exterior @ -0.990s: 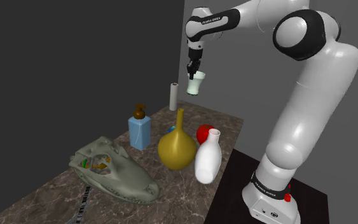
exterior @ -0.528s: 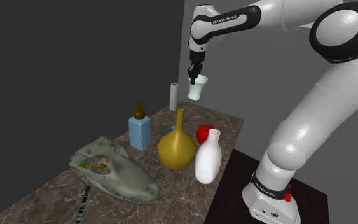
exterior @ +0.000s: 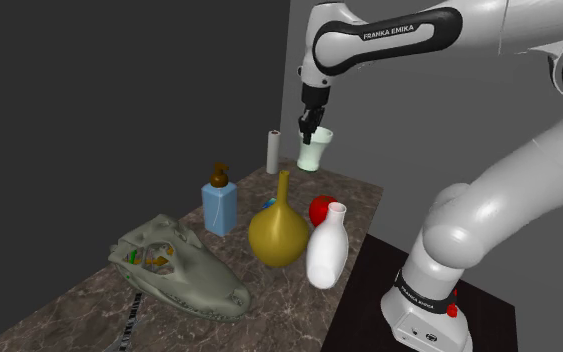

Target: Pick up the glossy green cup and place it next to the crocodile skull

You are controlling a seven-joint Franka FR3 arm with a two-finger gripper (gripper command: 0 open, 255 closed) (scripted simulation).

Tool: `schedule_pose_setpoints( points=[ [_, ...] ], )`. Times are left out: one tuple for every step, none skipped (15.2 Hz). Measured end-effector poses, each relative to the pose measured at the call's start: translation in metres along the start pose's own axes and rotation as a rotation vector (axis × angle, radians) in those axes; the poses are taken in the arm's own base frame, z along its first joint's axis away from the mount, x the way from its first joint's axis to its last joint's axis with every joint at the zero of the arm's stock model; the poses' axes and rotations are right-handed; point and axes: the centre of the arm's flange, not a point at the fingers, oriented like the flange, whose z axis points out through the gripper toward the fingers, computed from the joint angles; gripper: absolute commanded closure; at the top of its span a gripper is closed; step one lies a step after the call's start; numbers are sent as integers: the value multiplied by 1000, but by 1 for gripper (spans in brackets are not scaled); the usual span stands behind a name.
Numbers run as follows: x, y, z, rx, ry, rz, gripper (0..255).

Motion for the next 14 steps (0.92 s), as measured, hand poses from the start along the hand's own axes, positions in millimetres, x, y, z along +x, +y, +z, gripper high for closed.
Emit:
schedule_pose_setpoints(
  points=[
    [-5,-11,-1,0,0,0,255],
    [-11,-21,-4,0,0,0,255],
    [-19,-33,-4,0,0,0,255],
    [-30,-45,-4,0,0,0,255],
    [-33,-54,-7,0,0,0,255],
    [-40,-64,-8,0,0,1,255],
    [-49,-79,-10,0,0,0,255],
    [-55,-91,-10,0,0,0,255],
    [-59,-103,-13,-1,0,0,255],
    [-67,-114,-13,-1,0,0,255],
    [-73,-124,-14,0,0,0,255],
    [-82,-135,-18,0,0,0,255],
    [-89,-147,-20,-1,0,0,255],
    [-96,-157,-19,-1,0,0,255]
  ],
)
